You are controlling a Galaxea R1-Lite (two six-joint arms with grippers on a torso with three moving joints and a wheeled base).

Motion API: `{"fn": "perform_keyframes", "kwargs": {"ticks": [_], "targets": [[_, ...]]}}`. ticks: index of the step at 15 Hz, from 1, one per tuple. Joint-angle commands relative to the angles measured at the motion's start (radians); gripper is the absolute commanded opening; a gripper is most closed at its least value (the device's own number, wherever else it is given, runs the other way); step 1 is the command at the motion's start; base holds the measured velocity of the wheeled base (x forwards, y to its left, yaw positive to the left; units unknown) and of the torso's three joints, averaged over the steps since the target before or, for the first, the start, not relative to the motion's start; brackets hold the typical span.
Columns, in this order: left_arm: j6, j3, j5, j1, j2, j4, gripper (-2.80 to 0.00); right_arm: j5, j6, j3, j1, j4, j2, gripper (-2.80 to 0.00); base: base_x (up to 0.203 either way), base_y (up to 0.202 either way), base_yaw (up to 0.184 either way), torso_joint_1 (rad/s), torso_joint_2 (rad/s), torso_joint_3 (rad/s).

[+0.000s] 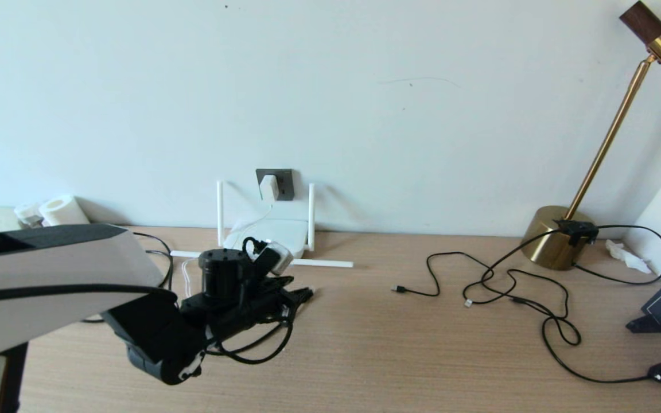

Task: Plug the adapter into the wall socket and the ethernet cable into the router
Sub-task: Hand it to the other hand

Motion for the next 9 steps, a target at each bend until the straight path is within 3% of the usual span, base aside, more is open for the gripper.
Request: {"fn": "perform_keyframes", "kwargs": {"ticks": [1,9], "targets": [[0.084,0.004,-0.016,-0.003,-0.011,0.047,0.0,0.001,-0.001,0.0,0.0,0.0,0.001,-2.8,0.0,0.0,0.0,0.0,0.0,0.0],[0.089,0.069,-0.048,-0.004,0.01,0.051,0.0,0.001,-0.001,0.0,0.0,0.0,0.002,-2.8,0.0,0.0,0.0,0.0,0.0,0.0]]}}
